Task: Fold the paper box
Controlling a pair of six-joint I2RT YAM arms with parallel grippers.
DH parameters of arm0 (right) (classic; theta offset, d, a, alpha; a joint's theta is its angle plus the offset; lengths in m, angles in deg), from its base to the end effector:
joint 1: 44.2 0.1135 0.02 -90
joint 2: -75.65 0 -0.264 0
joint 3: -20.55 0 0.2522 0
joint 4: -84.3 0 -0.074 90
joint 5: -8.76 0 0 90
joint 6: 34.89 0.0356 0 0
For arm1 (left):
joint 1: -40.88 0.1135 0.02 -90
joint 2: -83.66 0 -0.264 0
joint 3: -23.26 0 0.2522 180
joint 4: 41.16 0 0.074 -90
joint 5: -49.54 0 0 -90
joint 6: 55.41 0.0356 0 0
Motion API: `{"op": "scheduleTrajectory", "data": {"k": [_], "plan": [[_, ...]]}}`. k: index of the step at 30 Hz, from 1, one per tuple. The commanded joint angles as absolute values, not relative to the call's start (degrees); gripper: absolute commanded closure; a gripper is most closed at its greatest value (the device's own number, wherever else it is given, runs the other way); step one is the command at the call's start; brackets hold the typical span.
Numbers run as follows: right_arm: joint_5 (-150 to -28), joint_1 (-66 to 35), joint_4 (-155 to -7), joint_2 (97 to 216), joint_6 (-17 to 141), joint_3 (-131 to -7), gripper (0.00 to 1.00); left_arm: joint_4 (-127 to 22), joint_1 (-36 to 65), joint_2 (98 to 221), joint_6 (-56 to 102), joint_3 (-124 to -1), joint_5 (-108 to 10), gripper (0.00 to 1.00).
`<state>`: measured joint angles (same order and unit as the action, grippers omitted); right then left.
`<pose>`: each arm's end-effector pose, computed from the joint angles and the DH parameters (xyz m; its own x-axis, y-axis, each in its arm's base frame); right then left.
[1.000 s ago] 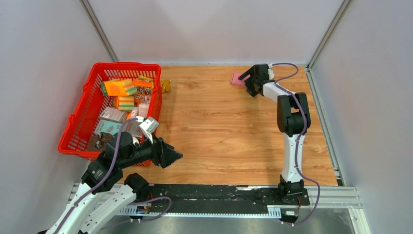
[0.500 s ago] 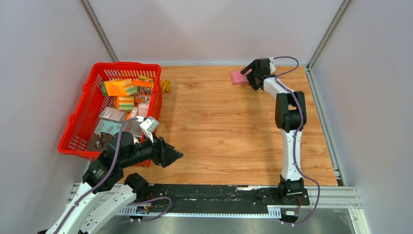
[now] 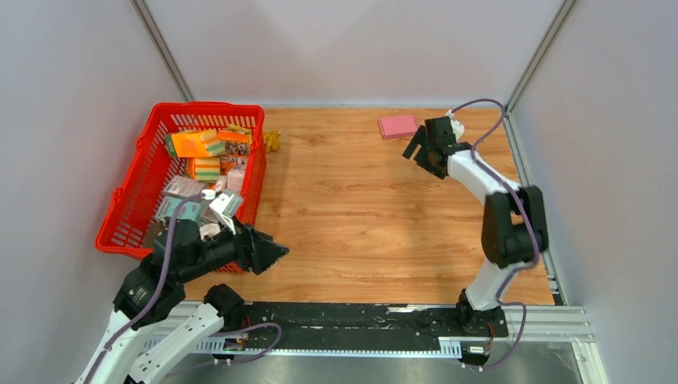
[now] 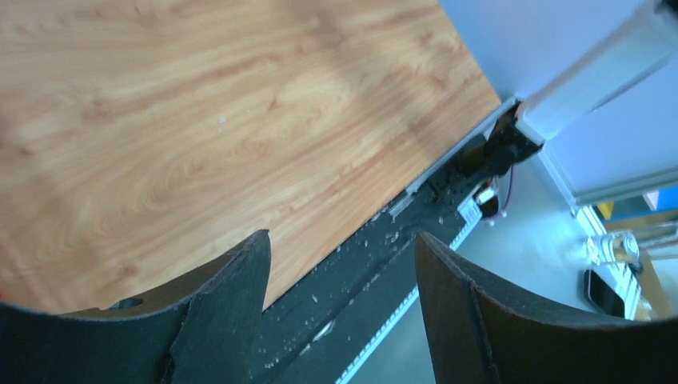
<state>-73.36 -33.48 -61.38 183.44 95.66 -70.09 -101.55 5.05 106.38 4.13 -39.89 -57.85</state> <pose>0.4035 0.0714 0.2050 -0.6493 0.5325 -0.5430 0.4235 0.8462 0.3235 0.0505 -0.0496 0.3422 -0.6372 -0.1366 -0.7585 0.5375 0.6265 -0.5644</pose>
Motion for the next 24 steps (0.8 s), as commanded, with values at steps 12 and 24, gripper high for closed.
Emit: {"op": "scheduleTrajectory", "data": {"k": [12,24], "plan": [[-61.6,-13.6,-36.1,116.5,73.3,-72.3,0.0,-101.9,5.2,108.1,5.3,-66.2,-41.9,0.21],[-56.2,-13.7,-42.3,105.4,66.4,-79.2,0.0,-99.2,5.2,115.7,10.9,-82.2,-40.7,0.19]]}}
